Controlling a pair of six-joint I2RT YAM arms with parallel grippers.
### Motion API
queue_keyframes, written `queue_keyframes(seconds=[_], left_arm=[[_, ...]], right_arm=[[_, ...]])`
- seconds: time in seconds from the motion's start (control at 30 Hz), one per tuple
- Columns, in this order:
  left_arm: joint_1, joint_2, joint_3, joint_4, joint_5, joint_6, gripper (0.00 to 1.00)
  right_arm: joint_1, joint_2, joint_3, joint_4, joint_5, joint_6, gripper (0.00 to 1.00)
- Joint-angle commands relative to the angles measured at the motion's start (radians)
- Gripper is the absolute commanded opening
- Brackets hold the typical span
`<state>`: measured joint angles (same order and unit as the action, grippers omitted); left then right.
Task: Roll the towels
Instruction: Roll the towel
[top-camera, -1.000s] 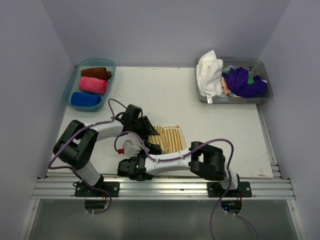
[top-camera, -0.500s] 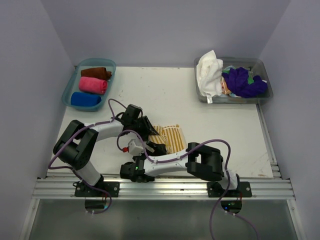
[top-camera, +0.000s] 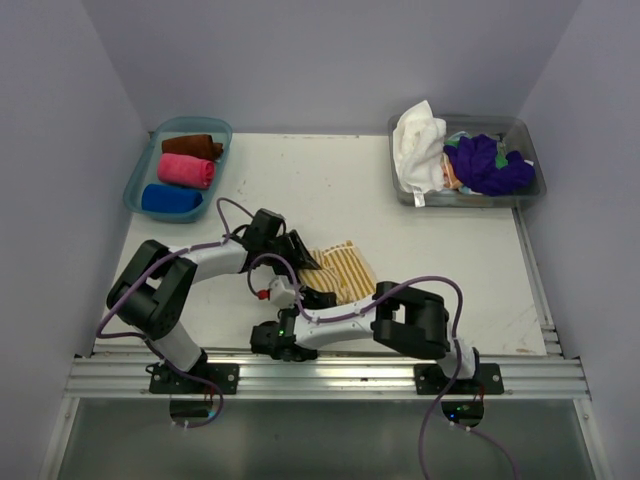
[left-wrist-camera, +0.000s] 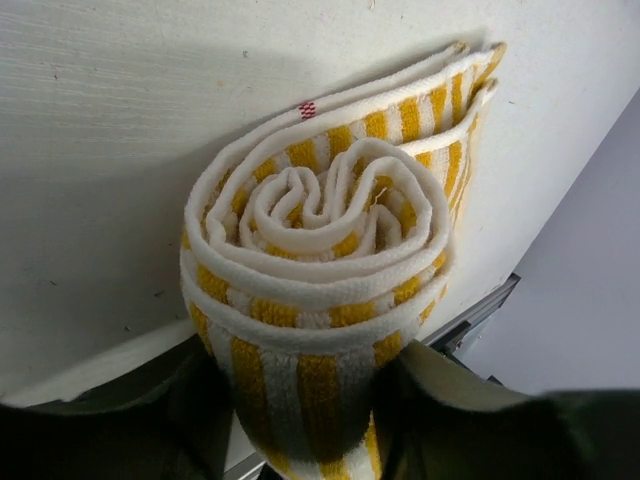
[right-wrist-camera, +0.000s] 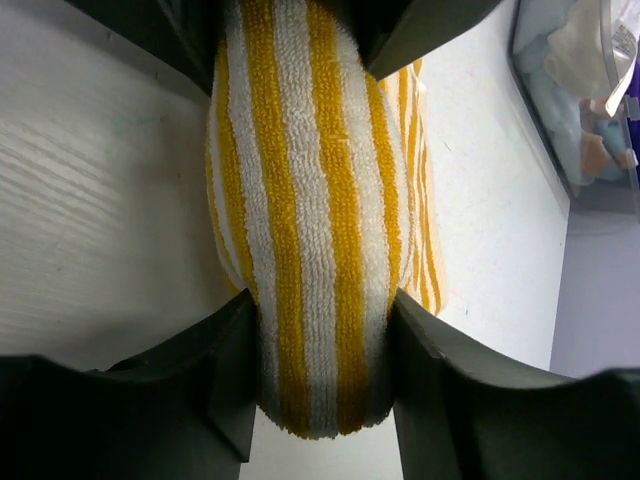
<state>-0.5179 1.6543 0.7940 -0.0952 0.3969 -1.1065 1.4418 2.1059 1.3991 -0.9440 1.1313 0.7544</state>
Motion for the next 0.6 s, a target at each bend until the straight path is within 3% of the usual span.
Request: queue_keyframes(seconds=[0.0,0.03,0.13,0.23,0.57], left_arm=[[-0.004,0.001,-0.013,-0.044,-0.024,0.017,0.59],[-0.005,-0.001,-0.010,-0.047,-0.026,0.016,0.71],[-0.004,-0.017,-0.004,-0.051,-0.024,0.017,0.86],[-0.004,-0.042,0.008,-0.060,-0.021,0.022,0.94],[0.005,-0.117,0.085,-0.112,-0.018,0.051,1.00]], right_arm=[[-0.029,-0.098,-0.083,0.086,-0.030,0.004,0.46],[-0.034,-0.133,-0.112,0.196,-0.062,-0.028,0.42],[-0.052,-0.248,-0.215,0.347,-0.148,-0.101,0.41],[-0.087,-0.348,-0.305,0.463,-0.240,-0.116,0.40],[-0.268,-0.629,-0.606,0.787,-0.640,-0.139,0.38]])
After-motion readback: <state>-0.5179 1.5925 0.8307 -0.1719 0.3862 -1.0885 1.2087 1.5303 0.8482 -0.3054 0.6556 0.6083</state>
